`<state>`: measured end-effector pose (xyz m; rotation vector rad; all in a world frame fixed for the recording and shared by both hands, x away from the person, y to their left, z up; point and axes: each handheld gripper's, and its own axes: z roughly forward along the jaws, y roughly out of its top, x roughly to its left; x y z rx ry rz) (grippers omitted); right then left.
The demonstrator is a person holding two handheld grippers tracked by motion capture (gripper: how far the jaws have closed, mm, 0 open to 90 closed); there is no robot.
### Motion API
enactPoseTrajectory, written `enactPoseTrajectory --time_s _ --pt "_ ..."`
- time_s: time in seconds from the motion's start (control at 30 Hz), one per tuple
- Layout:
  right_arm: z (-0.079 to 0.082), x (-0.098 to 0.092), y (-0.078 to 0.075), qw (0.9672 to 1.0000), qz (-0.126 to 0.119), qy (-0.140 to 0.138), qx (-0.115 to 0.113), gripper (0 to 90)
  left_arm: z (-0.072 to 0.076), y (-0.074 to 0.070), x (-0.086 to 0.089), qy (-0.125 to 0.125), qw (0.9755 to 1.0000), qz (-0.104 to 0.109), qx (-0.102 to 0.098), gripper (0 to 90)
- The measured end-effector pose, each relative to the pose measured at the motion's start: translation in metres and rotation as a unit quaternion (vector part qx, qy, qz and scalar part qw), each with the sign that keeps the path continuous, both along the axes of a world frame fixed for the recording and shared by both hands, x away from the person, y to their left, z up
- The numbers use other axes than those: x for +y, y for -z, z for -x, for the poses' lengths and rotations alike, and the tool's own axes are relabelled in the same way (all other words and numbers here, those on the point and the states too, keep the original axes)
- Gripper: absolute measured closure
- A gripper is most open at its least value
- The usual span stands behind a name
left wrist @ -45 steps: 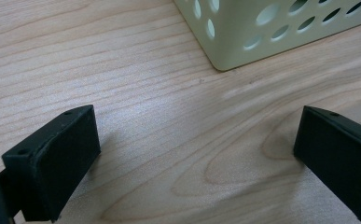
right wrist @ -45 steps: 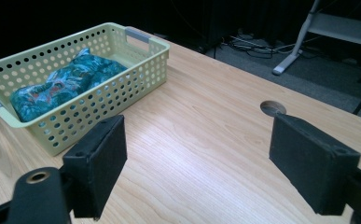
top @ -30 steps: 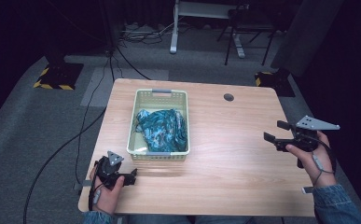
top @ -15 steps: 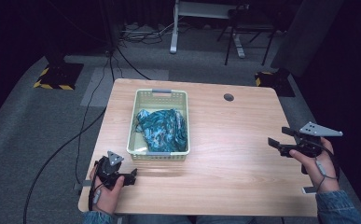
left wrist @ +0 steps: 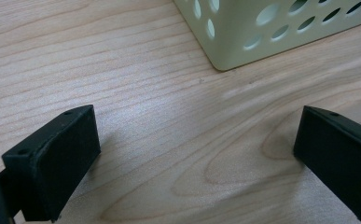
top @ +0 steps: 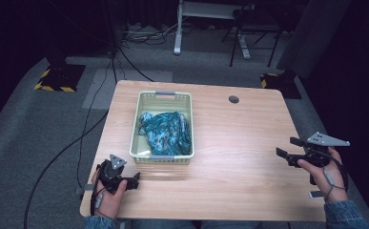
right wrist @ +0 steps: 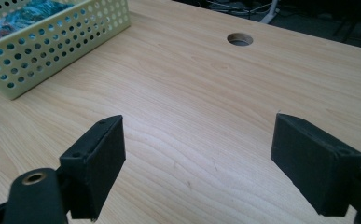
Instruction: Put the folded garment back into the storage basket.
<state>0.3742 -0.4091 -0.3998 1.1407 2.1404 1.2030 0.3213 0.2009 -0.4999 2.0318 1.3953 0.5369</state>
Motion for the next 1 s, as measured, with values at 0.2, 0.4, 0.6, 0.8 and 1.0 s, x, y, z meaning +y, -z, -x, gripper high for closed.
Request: enactPoseTrajectory --time_s 0.2,0.4,0.6,0.8,1.0 --pt "0.003 -0.007 0.011 0.9998 0.011 0.011 0.010 17.7 0.000 0.000 0.000 0.000 1.0000 0.000 0.000 0.1" --pt "0.004 -0.013 0.022 0.9995 0.013 0.019 0.021 17.6 0.000 0.000 0.000 0.000 1.0000 0.000 0.000 0.1" --pt "0.006 -0.019 0.033 0.9990 0.015 0.028 0.032 17.5 0.000 0.000 0.000 0.000 1.0000 0.000 0.001 0.1" --pt "0.009 -0.023 0.045 0.9985 0.011 0.032 0.043 17.4 0.000 0.000 0.000 0.000 1.0000 0.000 0.000 0.1" --pt "0.012 -0.027 0.056 0.9978 0.010 0.037 0.054 17.2 0.000 0.000 0.000 0.000 1.0000 0.000 0.000 0.1"
